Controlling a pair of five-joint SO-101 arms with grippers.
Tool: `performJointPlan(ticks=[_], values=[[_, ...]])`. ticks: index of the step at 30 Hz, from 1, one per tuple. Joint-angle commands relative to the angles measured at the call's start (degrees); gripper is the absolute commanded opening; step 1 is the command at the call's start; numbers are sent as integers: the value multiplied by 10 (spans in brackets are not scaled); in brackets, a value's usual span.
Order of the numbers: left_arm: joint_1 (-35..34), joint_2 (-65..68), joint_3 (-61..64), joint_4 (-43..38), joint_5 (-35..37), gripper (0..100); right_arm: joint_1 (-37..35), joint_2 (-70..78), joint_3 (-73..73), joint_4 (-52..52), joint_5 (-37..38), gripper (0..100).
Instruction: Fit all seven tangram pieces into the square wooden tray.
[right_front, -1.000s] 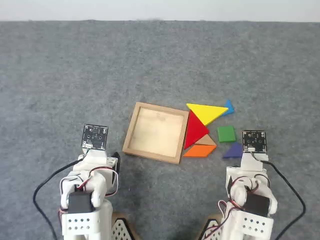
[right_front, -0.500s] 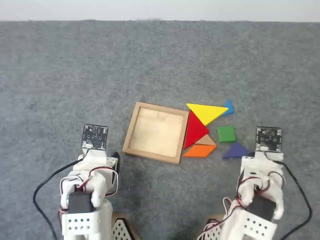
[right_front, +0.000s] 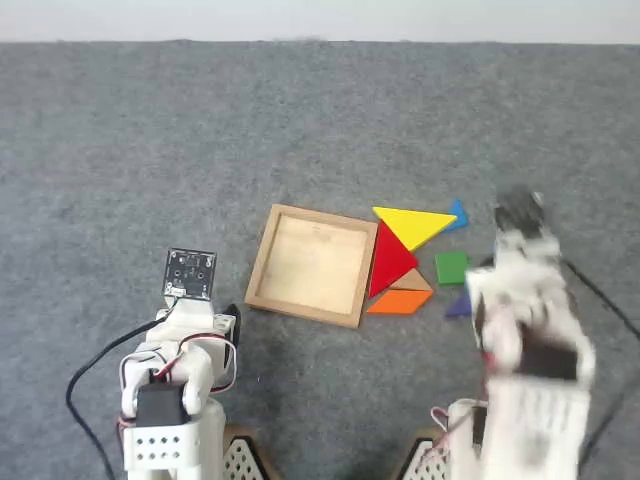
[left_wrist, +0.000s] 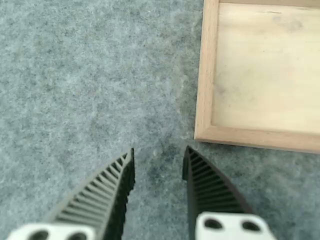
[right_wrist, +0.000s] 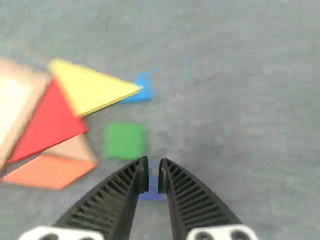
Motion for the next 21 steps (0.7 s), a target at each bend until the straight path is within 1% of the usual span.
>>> performJointPlan(ticks=[1,4,7,9,11,13,17,21], values=[[1,-16,-5,5,-4,153,-137,310,-225,43,-58,63],[1,-16,-5,5,-4,153,-211,456,-345,57,-108,74],[1,-16,-5,5,-4,153,-266,575,-421,57,-123,145],[1,-16,-5,5,-4,153,-286,641,-448,51,-124,195],[1,-16,-5,5,-4,153,-296,692,-463,31,-131,225],[1,-16,-5,5,-4,153,-298,720,-462,-2,-162,231],[1,-16,-5,5,-4,153,-299,729,-427,-56,-233,231],[1,-16,-5,5,-4,153,-292,736,-404,-62,-273,232]])
